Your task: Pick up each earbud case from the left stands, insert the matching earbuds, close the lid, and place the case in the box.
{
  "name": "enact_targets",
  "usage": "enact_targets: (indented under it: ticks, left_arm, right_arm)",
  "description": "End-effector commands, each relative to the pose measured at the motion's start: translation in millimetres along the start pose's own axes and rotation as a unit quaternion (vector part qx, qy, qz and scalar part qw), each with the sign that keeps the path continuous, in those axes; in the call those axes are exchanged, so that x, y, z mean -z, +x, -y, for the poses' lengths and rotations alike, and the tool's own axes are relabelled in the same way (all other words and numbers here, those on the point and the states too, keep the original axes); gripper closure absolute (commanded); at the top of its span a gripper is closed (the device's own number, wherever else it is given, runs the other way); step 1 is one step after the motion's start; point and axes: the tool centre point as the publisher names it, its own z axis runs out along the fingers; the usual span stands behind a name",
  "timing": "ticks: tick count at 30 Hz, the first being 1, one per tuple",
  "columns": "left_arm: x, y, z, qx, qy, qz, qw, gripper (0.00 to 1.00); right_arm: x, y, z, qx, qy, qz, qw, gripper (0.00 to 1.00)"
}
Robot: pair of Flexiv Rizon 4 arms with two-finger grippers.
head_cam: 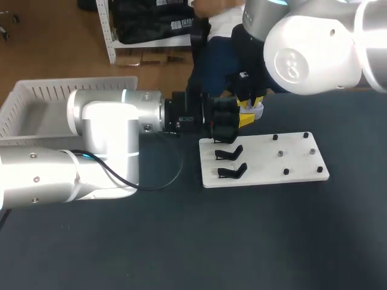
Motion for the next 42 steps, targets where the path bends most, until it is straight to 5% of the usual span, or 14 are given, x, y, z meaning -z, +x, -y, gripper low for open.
enact_targets:
  ticks: [1,4,6,9,20,25,34,42]
  left_arm:
    - [0.0,0.3,1.9,-0.002,-0.004,0.003,1.000,1.00]
    - [0.0,0.3,1.9,-0.002,-0.004,0.003,1.000,1.00]
    - [0.0,0.3,1.9,-0.002,-0.004,0.003,1.000,1.00]
    - [0.0,0.3,1.9,-0.002,-0.004,0.003,1.000,1.00]
    - [0.0,0.3,1.9,-0.002,-0.004,0.003,1.000,1.00]
    - [0.0,0.3,1.9,-0.002,-0.004,0.003,1.000,1.00]
    - [0.0,0.3,1.9,-0.002,-0.004,0.003,1.000,1.00]
    - [0.0,0.3,1.9,-0.002,-0.004,0.003,1.000,1.00]
  right_arm:
    - [-0.5,1.6,-2.3,0.000,0.006,-0.002,1.000,1.00]
    - [-0.5,2.7,-1.8,-0.002,0.006,-0.002,1.000,0.97]
    - [0.0,3.3,-1.3,-0.004,0.005,-0.002,1.000,0.67]
    - [0.8,3.8,-0.8,-0.006,0.005,-0.001,1.000,0.60]
    - [21.8,6.4,-5.1,0.003,-0.010,0.024,1.000,0.58]
    - [32.1,-16.3,3.7,-0.011,-0.019,0.058,0.998,0.56]
    - [8.7,-67.3,31.8,-0.059,-0.023,0.078,0.995,0.58]
    - [-14.2,-61.7,37.2,-0.075,-0.017,0.050,0.996,0.60]
